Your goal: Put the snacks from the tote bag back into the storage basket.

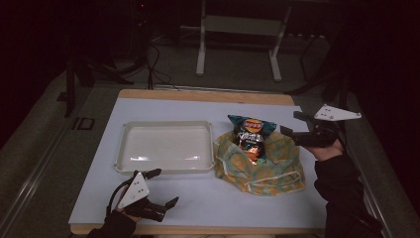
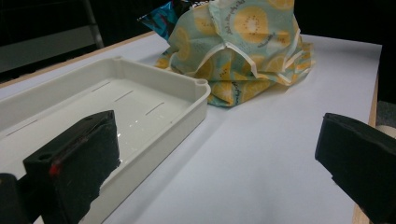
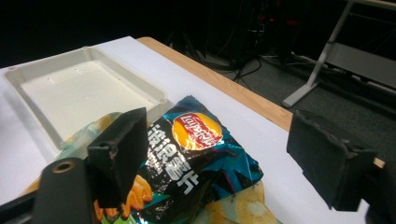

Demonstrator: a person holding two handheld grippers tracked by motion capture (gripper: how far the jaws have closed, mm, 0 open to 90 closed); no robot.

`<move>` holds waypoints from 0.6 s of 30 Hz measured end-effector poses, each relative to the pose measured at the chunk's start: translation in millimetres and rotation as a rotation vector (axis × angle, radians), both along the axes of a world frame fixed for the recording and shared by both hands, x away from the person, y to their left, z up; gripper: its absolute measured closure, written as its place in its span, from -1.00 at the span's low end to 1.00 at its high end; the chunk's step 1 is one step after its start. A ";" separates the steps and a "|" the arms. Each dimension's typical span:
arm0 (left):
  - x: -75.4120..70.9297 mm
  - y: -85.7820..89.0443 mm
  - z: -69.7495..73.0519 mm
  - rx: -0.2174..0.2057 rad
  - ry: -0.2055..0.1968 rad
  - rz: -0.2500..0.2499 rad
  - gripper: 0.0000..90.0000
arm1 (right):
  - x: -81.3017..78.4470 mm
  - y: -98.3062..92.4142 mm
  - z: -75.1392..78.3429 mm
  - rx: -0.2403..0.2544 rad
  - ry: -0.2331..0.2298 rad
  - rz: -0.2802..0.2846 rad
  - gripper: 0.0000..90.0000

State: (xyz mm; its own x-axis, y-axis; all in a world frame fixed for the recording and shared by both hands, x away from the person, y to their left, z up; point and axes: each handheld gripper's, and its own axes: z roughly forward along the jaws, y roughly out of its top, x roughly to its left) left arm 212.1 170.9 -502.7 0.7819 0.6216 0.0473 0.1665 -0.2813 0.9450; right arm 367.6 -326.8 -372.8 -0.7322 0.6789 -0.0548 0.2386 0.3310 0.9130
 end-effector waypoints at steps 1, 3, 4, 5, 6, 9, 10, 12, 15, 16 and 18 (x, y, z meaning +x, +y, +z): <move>-0.1 0.0 0.0 0.000 0.000 0.000 -0.99 | 3.1 0.9 -0.3 -0.003 0.003 -0.005 -0.52; -0.2 0.0 0.0 0.000 0.003 0.000 -0.99 | 7.2 1.9 -1.0 -0.001 0.009 -0.002 -0.51; -0.1 0.1 0.0 0.000 0.002 0.000 -0.99 | 10.2 3.1 -1.9 -0.006 0.013 -0.009 -0.48; 0.0 0.0 0.0 -0.001 0.002 -0.001 -0.99 | 13.9 4.4 -3.5 -0.008 0.024 -0.008 -0.47; 0.0 0.0 0.0 -0.001 0.002 -0.001 -0.99 | 15.6 5.1 -4.4 -0.006 0.030 -0.008 -0.47; 0.3 0.1 0.0 -0.001 0.002 -0.001 -0.99 | 23.1 7.2 -9.4 -0.010 0.047 -0.011 -0.43; 0.3 0.1 0.0 -0.001 0.002 -0.001 -0.99 | 25.9 7.6 -11.3 -0.010 0.053 -0.011 -0.43; 0.4 0.2 -0.1 0.000 0.002 -0.001 -0.99 | 31.6 7.7 -15.1 -0.009 0.068 -0.013 -0.34; 0.5 0.0 -0.2 0.002 0.002 -0.002 -0.99 | 40.4 7.1 -21.2 -0.004 0.092 -0.006 -0.30; 0.5 -0.1 -0.3 0.002 0.002 -0.002 -0.99 | 43.8 7.6 -24.1 -0.011 0.097 -0.008 -0.29; 0.5 -0.1 -0.3 0.003 0.002 -0.002 -0.99 | 48.3 8.0 -28.7 -0.032 0.100 -0.001 -0.25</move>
State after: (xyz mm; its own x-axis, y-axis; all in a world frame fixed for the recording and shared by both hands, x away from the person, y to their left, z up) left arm 212.5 170.8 -503.0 0.7833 0.6198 0.0475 0.1680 -0.2847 0.9438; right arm 415.9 -318.8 -401.6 -0.7342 0.6789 -0.0034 0.3280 0.3590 0.8738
